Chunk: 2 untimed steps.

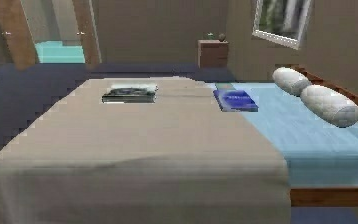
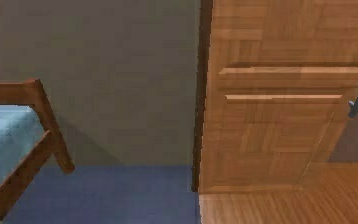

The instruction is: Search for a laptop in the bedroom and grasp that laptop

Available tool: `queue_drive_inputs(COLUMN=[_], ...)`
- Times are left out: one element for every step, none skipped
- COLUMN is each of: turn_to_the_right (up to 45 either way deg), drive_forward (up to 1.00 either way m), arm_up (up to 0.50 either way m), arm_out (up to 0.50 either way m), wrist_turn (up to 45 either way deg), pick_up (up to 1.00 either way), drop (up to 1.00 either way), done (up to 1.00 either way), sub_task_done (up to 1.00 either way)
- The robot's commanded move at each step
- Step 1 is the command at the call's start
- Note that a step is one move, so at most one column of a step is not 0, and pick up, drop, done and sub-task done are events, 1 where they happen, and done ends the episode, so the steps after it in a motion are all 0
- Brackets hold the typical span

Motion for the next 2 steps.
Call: queue_drive_inputs(turn_to_the_right=[-45.0,-6.0], drive_forward=[0.00,0.00], arm_up=[0.00,0.00], arm_out=[0.00,0.00], wrist_turn=[0.0,0.0], pick_up=[0.00,0.00], drop=[0.00,0.00], done=[0.00,0.00], sub_task_done=[0.00,0.00])
